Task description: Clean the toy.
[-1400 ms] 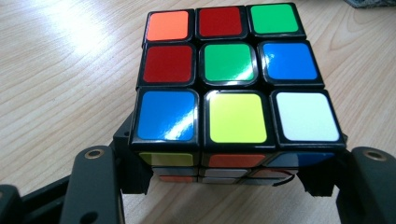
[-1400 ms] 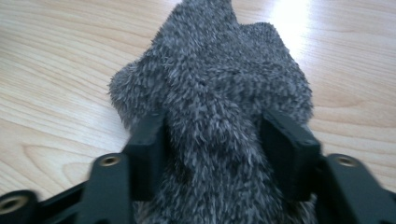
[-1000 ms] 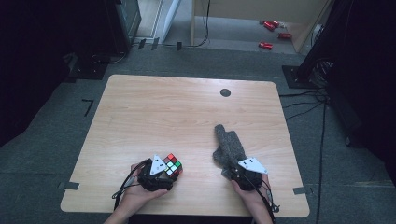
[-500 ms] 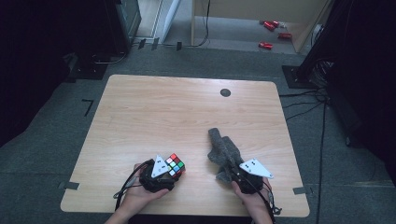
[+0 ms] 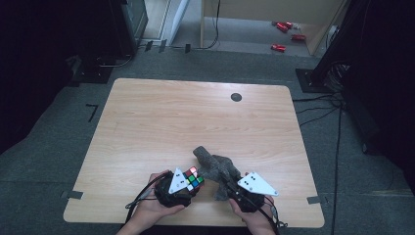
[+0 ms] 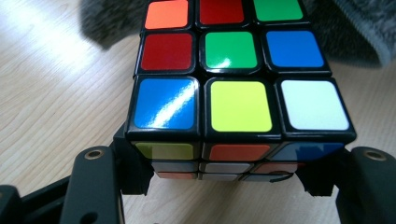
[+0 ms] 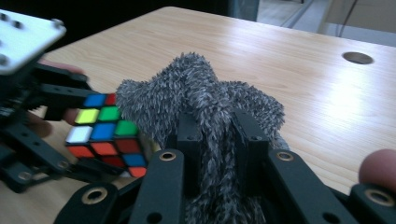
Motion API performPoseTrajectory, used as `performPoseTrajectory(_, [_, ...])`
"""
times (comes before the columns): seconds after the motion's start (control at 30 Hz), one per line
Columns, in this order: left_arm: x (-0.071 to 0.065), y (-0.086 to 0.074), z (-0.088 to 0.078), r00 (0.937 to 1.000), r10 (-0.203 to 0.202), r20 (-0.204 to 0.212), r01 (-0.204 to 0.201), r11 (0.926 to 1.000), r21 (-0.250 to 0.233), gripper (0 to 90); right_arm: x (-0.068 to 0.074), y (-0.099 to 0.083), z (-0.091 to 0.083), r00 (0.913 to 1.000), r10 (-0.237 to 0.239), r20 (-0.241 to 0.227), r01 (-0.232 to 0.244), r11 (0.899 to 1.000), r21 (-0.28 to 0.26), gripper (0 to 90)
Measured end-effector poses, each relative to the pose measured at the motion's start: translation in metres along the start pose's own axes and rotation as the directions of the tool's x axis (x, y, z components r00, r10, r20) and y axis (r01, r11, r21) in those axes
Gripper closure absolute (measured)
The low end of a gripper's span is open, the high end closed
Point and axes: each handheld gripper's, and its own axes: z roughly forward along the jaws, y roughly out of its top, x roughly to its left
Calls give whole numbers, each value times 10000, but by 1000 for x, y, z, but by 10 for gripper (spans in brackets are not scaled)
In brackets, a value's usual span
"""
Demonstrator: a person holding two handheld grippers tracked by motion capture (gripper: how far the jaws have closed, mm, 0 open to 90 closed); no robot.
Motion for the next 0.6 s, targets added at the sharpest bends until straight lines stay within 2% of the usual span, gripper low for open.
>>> performPoseTrajectory(0.27, [-9,4,3,9990,457,13,-457,9988,185,347,24,2,7,9969,-284,-730,297,9994,172,760])
performPoseTrajectory(0.6, [-23,9,5,9968,793,72,-794,9964,295,348,44,-4,15,9882,-641,-1392,719,9961,516,758])
